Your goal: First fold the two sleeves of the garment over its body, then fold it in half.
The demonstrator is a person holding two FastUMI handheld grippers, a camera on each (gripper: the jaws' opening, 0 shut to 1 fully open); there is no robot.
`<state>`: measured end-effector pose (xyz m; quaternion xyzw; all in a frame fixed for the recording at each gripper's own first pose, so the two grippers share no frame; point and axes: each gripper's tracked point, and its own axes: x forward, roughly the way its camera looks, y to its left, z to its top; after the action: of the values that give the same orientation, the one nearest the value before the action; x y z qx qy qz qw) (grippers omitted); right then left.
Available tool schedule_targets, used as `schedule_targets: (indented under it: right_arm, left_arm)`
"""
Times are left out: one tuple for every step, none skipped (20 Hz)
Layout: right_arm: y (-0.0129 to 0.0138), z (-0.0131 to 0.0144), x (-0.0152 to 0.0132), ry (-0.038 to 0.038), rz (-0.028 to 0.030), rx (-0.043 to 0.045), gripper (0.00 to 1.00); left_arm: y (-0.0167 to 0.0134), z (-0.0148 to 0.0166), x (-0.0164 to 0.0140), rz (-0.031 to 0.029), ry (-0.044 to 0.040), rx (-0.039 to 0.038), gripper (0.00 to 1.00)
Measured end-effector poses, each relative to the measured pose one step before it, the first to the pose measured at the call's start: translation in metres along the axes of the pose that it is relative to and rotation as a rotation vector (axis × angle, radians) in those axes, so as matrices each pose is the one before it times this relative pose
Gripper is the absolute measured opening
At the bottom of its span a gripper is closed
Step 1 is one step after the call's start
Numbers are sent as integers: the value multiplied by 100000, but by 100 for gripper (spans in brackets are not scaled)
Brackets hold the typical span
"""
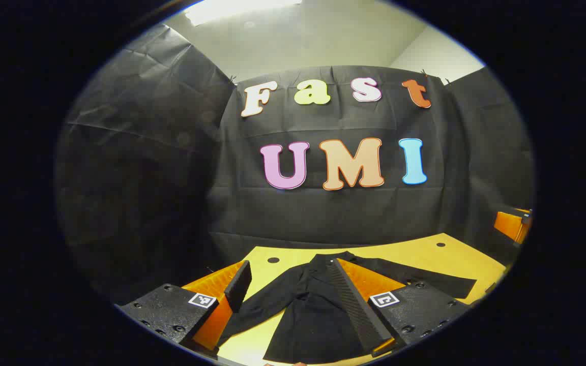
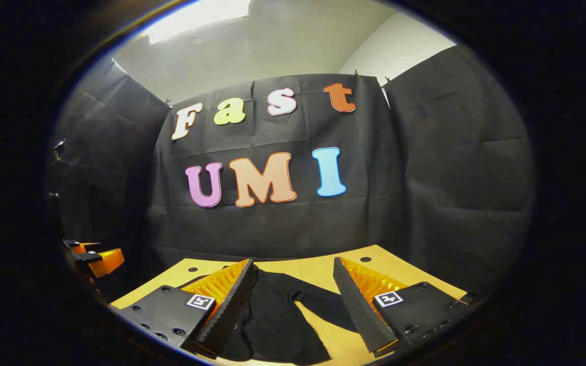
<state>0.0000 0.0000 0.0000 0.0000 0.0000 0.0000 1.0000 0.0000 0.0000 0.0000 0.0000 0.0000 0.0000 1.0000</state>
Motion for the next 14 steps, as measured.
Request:
schedule_targets:
  right_arm:
    - [-17,-93,-87,136,-250,-172,98]
    - [-22,-52,60,217,-152,150,98]
    - [-7,-132,-117,330,-65,319,98]
    - [35,-112,43,403,-1,264,96]
    - [111,-110,-59,408,61,28,96]
    - [84,-100,70,468,131,-204,96]
    - [90,-87,-76,366,208,-226,98]
    - [79,88,89,48,245,-134,100]
    - [6,-12,-2,68,41,-121,98]
    - [20,-60,73,35,82,-74,98]
    - [-3,-68,-34,-99,-87,-17,98]
    - [5,-6,64,72,-9,104,98]
    - [16,-168,-47,374,54,251,98]
    - [49,-95,78,509,232,304,98]
  left_arm:
    - [44,23,47,273,-217,396,94]
    - [8,-30,126,189,-526,540,94]
    - [-66,53,71,-61,-189,428,94]
    - [-3,-98,-15,-73,187,282,93]
    - [-1,-12,26,-29,71,-17,94]
    - [75,-101,32,30,273,-87,94]
    - [4,-119,-3,224,469,-38,94]
    - [17,-119,73,64,233,-169,94]
    - [-11,-126,-7,-7,499,-203,94]
    - [127,-150,11,228,382,-30,94]
    - [125,71,23,186,-64,-40,94]
    - [97,-115,-75,88,2,12,94]
    - [102,27,-83,240,138,211,94]
    - [127,-119,-11,325,84,293,93]
